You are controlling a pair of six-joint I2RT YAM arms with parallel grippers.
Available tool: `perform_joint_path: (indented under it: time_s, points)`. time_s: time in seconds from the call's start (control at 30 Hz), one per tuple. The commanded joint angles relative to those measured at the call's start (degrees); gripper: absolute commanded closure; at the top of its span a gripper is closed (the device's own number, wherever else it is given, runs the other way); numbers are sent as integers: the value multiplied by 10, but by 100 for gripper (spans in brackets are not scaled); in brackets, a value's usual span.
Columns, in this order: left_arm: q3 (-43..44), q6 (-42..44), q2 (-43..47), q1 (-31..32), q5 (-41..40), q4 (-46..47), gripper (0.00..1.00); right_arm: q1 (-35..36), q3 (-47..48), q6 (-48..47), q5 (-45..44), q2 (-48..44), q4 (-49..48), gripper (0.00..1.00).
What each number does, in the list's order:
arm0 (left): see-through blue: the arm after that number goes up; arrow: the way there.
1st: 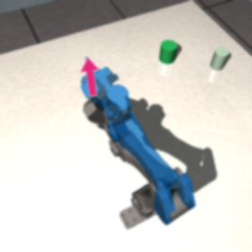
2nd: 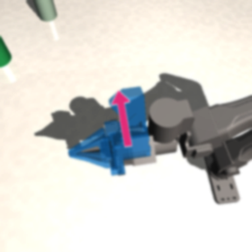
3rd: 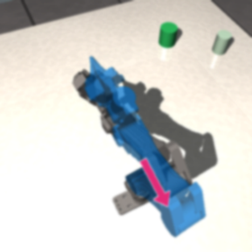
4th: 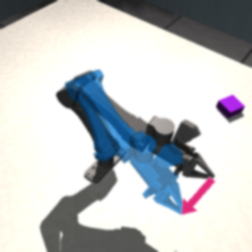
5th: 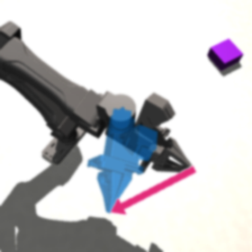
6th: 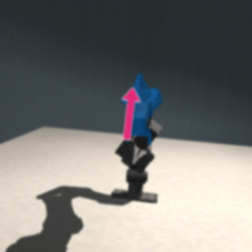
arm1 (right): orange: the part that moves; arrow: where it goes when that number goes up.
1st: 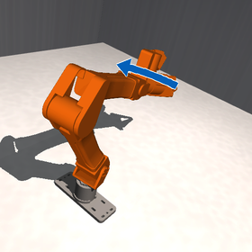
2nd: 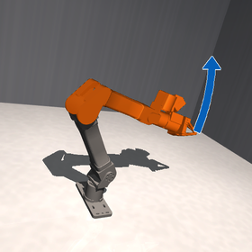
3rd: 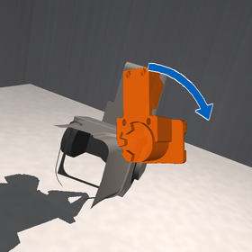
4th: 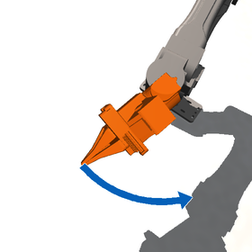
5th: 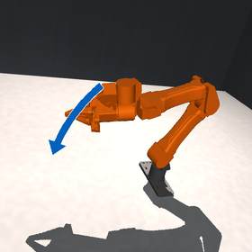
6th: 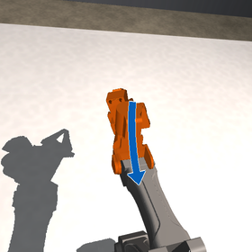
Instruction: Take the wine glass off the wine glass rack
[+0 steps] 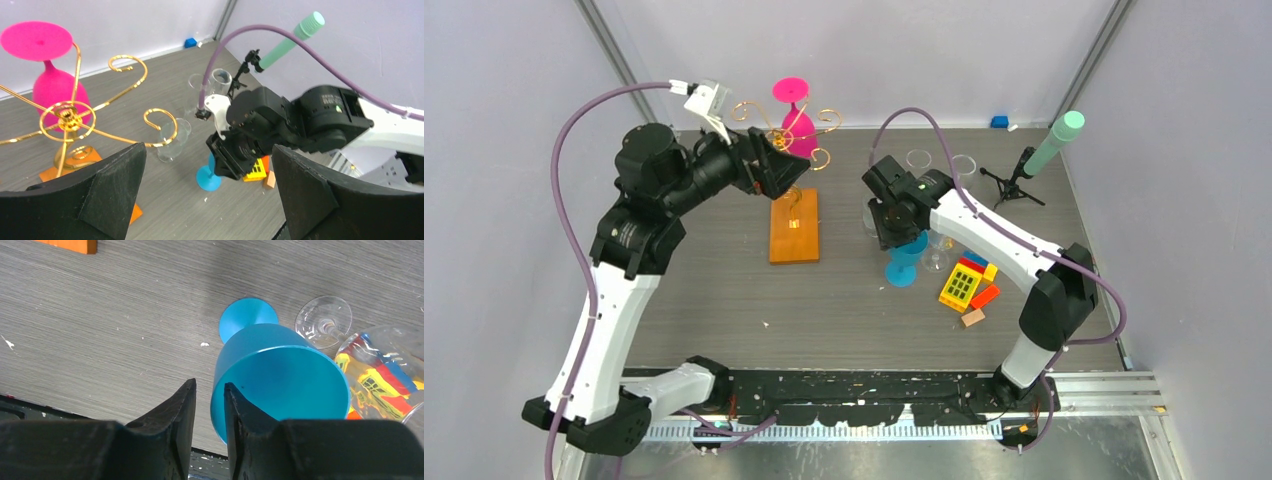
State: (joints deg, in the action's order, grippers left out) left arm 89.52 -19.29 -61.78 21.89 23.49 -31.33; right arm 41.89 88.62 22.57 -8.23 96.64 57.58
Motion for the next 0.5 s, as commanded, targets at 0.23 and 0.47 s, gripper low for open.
perform_joint_path:
  time_s: [0.23,0.47]
  points:
    - [171,-74,-154,-1,-118,4,0,1,10,18,-10,-101,-92,54]
    - [289,-136,-275,-42,-189,-64,9,-1,-22,39,-30,-178,-136,52]
